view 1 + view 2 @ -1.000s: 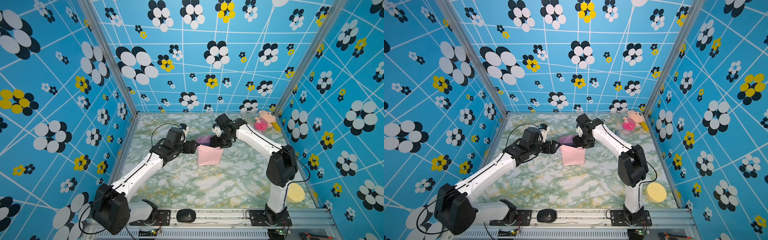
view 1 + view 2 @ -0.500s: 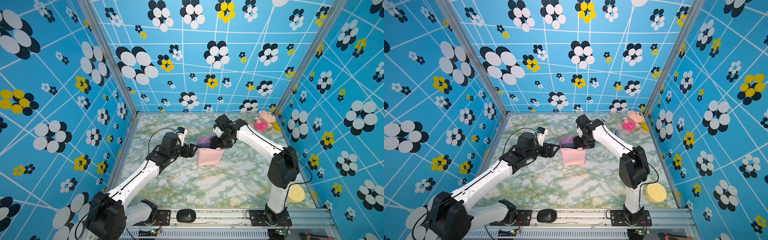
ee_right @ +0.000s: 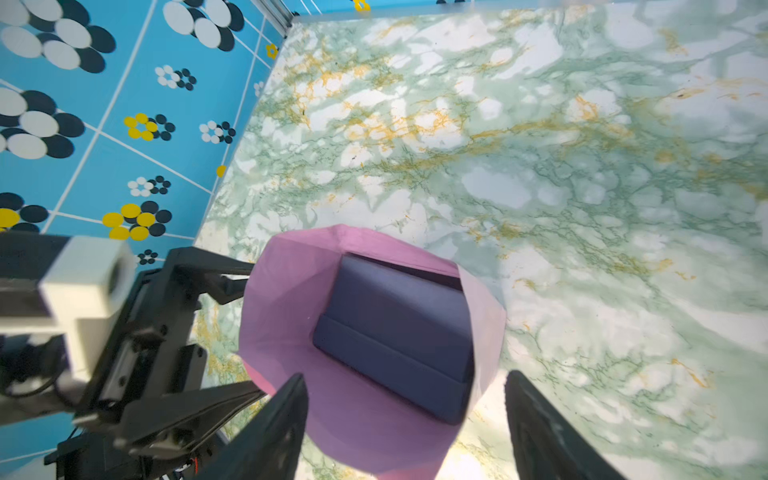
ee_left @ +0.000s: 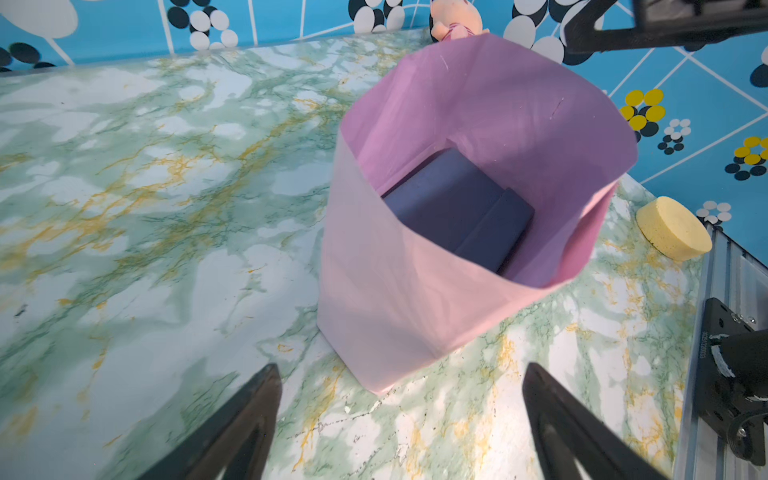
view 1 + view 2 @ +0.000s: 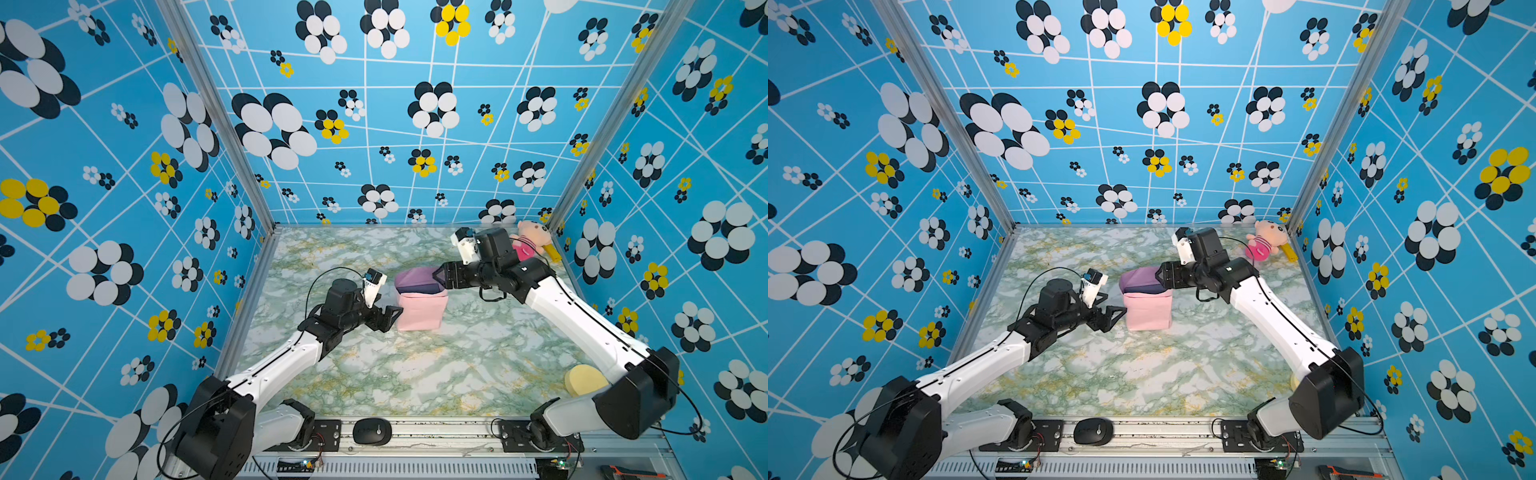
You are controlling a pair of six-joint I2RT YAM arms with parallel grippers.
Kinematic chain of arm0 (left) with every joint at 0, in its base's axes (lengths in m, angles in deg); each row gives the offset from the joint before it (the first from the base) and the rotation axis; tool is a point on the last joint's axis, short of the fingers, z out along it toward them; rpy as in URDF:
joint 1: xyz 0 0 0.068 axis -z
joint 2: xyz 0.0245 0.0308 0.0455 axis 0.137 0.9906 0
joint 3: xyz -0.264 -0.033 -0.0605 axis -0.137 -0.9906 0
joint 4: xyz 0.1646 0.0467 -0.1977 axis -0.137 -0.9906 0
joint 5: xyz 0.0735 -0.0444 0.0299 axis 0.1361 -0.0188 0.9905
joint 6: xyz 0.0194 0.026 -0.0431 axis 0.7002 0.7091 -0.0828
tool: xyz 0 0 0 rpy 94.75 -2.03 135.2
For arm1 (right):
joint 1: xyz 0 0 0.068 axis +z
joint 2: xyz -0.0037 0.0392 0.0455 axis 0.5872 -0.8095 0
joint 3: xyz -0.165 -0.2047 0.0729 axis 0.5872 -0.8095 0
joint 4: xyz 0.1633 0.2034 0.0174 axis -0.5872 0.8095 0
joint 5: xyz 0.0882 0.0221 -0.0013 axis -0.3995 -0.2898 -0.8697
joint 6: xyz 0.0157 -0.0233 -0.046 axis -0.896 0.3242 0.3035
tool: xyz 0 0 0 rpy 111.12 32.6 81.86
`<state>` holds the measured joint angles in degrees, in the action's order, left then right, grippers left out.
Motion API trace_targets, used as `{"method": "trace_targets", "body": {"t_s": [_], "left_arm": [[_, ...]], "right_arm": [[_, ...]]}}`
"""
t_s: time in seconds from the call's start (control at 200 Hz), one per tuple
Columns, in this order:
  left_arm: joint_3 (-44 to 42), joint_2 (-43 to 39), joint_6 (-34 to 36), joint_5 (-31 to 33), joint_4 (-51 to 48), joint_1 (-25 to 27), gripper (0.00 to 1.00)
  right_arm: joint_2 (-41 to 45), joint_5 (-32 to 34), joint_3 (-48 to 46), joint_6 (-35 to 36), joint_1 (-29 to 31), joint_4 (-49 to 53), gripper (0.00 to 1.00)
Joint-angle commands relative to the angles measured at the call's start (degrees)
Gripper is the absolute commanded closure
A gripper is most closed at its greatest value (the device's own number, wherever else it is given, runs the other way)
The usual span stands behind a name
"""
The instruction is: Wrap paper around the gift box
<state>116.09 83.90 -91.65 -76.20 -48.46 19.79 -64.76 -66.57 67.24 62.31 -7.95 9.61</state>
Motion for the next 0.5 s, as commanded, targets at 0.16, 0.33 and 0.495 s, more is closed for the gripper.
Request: {"method": "trace_targets", "body": {"t_s": [0.16, 0.33, 0.495], "left_arm": [[4.3, 5.8, -1.2, -1.2, 9.0, 2.5, 0.07], [4.7, 9.0, -4.8, 2.2, 11.3, 2.6, 0.1], [5.4, 11.4, -6.7, 3.2, 12.3, 2.6, 0.16]], "right_arm": [[10.7, -8.1, -19.8, 9.5, -2.3, -21.4, 0.22], [11.2, -10.3, -25.9, 13.3, -2.3, -26.7, 0.24], [8.8, -12.4, -27.4, 14.9, -2.3, -31.3, 0.28]]}}
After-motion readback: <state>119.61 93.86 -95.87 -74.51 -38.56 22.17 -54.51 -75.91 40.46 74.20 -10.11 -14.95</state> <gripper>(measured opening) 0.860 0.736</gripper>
